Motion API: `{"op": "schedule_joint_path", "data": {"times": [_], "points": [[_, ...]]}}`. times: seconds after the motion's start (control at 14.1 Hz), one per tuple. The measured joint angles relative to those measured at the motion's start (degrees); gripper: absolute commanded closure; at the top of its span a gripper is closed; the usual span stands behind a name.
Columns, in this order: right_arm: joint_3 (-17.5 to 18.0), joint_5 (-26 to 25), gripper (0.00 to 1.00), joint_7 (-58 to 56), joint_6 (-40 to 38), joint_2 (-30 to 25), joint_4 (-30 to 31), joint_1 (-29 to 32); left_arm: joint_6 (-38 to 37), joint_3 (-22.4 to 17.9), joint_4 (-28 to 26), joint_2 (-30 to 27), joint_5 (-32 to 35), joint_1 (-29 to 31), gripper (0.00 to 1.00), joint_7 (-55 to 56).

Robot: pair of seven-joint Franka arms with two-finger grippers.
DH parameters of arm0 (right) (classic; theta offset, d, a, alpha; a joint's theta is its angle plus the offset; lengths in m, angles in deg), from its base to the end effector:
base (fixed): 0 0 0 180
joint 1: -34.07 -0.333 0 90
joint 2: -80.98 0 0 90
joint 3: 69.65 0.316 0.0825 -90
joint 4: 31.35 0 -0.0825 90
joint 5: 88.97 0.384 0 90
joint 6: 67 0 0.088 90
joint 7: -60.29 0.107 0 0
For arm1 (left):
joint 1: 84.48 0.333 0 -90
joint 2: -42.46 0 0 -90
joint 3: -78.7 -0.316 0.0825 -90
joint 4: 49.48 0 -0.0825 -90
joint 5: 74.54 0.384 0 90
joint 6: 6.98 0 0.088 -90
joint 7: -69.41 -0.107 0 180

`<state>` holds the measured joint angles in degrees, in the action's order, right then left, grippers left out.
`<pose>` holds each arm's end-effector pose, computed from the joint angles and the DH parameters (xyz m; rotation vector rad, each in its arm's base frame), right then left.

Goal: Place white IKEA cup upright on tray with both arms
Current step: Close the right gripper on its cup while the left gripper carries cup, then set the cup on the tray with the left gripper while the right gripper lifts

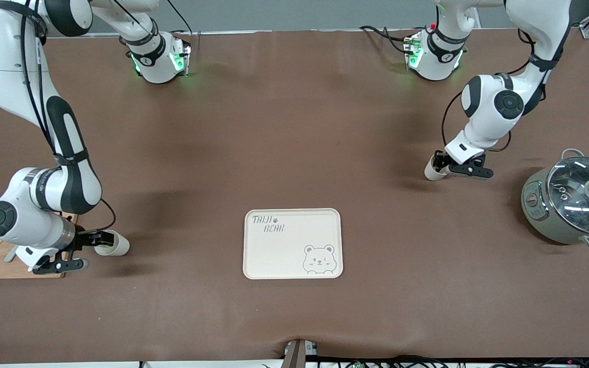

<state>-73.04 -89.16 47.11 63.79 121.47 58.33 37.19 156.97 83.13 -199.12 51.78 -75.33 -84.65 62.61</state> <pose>0.6999 -0.0739 0.2297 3.0925 0.2059 0.0074 0.4430 -0.0360 0.2040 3.1102 -0.2874 0.1372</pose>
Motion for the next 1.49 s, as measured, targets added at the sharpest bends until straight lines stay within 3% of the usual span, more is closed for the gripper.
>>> {"op": "schedule_joint_path", "data": {"times": [0.57, 0.71, 0.85, 1.13, 1.34, 1.49], "points": [[0.01, 0.02, 0.01, 0.01, 0.83, 0.64, -0.05, 0.00, 2.39, 0.12, 1.35, 1.44, 0.00, -0.21, 1.00, 2.62], [0.02, 0.02, 0.28, 0.00, 0.83, 0.64, -0.06, 0.00, 2.42, 0.32, 3.62, 1.93, 0.00, -1.23, 1.00, 6.08], [0.06, 0.02, 0.48, 0.00, 0.83, 0.64, -0.07, 0.00, 2.37, 0.44, 7.76, 3.49, 0.00, -3.37, 1.00, 10.97], [0.30, 0.03, 0.66, 0.00, 0.84, 0.64, -0.12, -0.01, -2.97, 0.72, 20.64, 10.22, 0.00, -9.73, 1.00, 24.44], [0.31, 0.03, 0.96, 0.00, 0.85, 0.64, -0.15, -0.01, -22.45, 0.82, 37.83, 17.05, 0.00, -15.32, 1.00, 35.52], [0.31, 0.03, 1.00, 0.00, 0.85, 0.64, -0.16, -0.01, -34.21, 0.80, 49.69, 21.19, 0.00, -18.13, 1.00, 41.90]]}}
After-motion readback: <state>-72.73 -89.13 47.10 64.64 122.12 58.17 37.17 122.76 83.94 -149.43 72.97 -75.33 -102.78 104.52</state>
